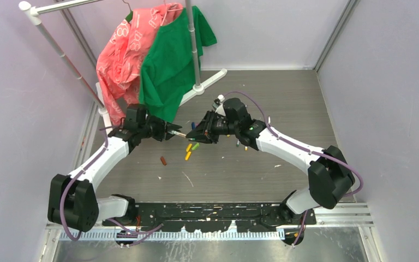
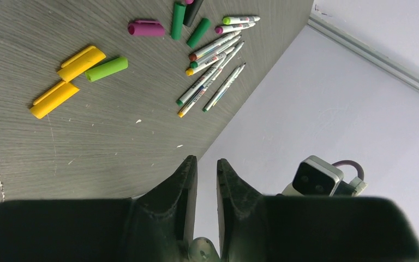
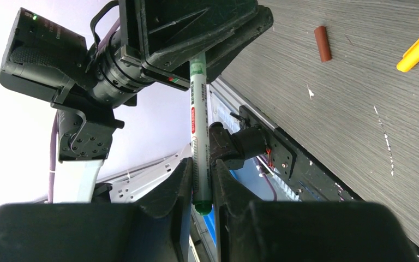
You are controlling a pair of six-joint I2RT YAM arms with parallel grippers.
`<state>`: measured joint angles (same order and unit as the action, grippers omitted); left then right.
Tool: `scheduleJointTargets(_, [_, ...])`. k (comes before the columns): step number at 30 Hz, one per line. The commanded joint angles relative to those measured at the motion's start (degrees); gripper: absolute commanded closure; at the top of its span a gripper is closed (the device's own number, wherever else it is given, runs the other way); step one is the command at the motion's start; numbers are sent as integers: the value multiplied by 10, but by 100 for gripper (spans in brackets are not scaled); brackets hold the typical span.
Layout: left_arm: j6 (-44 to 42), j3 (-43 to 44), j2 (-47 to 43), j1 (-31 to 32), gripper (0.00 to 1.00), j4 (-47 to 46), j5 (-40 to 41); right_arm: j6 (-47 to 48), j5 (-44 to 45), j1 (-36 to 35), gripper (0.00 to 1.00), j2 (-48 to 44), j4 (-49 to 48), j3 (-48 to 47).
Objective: Open the pen caps
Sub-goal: Open the pen cap from the pen.
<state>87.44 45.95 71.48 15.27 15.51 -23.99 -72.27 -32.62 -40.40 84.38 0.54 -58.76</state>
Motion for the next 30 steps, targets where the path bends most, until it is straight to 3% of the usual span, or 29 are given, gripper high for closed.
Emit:
scheduleJointTargets(1, [-13, 14, -40, 1, 100, -26, 28, 6, -1, -2, 99, -5, 1, 21])
scheduleJointTargets(5, [-57, 23, -50, 0, 100, -44, 46, 14, -11, -2, 93, -16, -2, 30])
scheduleJointTargets(14, [-161, 44, -2, 0, 100, -129, -35, 43, -38, -2, 68, -4, 26, -20])
scheduleJointTargets(22, [-271, 119, 49, 1, 100, -89, -116, 103, -48, -2, 64, 18, 106, -73])
scheduleJointTargets(30, [-304, 140, 72, 1, 100, -62, -130, 115, -53, -2, 64, 38, 122, -121])
